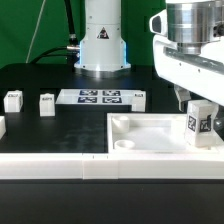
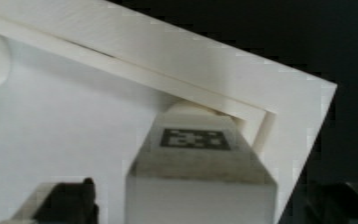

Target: Assemble one leg

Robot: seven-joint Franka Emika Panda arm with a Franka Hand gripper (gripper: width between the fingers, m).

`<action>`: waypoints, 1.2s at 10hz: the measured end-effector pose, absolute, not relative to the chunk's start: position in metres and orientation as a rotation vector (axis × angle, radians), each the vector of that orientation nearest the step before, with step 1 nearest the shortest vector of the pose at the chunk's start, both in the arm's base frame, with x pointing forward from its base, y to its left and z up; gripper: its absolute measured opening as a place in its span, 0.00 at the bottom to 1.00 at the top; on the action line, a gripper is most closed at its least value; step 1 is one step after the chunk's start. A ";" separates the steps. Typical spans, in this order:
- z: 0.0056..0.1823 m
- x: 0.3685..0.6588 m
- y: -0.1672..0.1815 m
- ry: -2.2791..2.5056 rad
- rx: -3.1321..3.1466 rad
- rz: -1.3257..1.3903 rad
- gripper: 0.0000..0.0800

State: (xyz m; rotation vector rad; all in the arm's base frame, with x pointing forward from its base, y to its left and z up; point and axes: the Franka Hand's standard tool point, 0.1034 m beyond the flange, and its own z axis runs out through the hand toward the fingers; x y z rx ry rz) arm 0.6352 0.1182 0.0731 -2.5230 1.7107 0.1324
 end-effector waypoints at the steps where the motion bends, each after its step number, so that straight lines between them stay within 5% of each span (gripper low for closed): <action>1: 0.074 0.636 0.118 1.504 -2.651 0.122 0.80; 11: 0.073 0.641 0.120 0.086 -3.095 0.050 0.81; 12: 0.073 0.641 0.120 0.087 -3.095 0.050 0.68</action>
Offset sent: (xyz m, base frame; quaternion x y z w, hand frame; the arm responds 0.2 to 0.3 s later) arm 0.0124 0.0109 -0.0032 -0.0422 0.0143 -0.3193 0.9466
